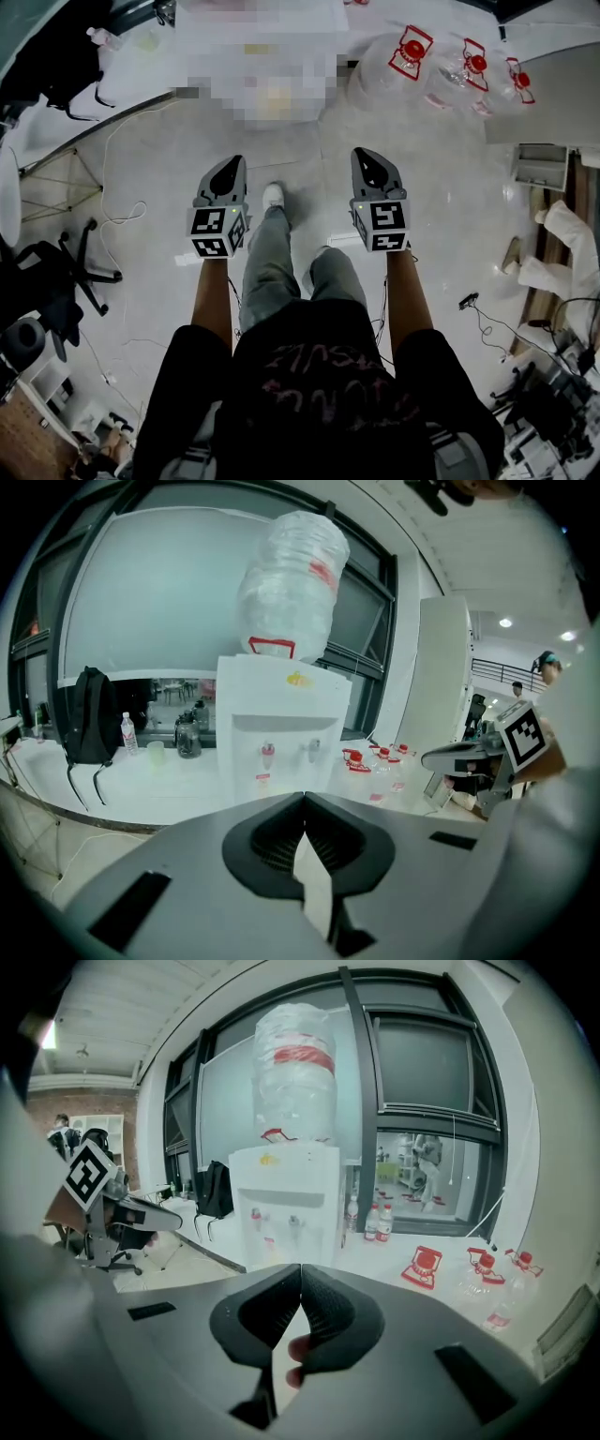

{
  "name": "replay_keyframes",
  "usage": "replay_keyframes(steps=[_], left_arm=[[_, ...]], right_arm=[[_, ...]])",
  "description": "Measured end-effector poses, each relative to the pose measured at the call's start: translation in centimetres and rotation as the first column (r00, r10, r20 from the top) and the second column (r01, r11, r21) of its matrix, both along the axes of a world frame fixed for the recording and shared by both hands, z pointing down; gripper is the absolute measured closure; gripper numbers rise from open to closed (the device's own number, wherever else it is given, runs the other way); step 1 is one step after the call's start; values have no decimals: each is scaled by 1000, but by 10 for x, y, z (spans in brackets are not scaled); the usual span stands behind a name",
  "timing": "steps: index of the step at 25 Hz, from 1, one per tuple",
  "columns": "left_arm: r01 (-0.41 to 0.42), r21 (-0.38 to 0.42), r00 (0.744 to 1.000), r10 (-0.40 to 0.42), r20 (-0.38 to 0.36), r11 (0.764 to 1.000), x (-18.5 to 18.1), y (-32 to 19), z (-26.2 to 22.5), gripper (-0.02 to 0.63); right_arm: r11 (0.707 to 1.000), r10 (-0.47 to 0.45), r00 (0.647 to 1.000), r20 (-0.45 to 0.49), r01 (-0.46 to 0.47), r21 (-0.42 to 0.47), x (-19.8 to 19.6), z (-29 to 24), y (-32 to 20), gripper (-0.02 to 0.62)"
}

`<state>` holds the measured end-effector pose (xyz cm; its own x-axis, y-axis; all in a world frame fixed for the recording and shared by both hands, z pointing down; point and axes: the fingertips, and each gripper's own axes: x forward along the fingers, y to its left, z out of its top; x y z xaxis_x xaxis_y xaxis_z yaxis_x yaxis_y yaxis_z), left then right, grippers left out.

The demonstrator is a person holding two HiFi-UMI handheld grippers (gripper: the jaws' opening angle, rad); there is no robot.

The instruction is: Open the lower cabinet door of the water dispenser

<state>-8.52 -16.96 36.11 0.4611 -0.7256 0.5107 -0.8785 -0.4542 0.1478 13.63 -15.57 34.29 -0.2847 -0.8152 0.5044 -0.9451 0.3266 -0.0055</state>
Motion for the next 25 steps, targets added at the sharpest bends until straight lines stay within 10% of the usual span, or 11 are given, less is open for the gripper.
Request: replay_keyframes(steps=[25], left_arm=[[43,81,999,-44,3,996,-21,-70,249,594]], right_arm=[[1000,0,1000,8,0,28,-2,264,-57,581]])
